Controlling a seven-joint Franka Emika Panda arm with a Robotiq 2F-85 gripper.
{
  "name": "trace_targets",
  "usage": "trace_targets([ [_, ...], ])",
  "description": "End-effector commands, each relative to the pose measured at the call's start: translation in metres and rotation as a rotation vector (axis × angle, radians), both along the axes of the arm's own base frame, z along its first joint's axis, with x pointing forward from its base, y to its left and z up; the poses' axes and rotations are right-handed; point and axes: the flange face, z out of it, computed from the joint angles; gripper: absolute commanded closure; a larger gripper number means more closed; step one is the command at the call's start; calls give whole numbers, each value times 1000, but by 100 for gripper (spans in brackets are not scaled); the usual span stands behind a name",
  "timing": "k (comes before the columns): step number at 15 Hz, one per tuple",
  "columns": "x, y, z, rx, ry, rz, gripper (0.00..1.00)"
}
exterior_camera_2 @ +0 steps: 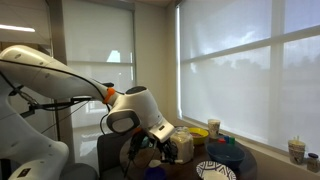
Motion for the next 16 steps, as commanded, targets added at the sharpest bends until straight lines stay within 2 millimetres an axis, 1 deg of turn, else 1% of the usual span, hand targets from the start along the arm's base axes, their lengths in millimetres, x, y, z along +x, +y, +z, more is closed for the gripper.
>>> trace_targets([
  [1,-7,1,-12,88,-81,68,97],
  [2,0,-2,-8,112,-102,90,97],
  [7,-2,-10,-16,200,-167,161,97],
  [11,-7,-17,-21,229,-186,209,97],
  [16,-16,-30,-19,269,-257,259,97],
])
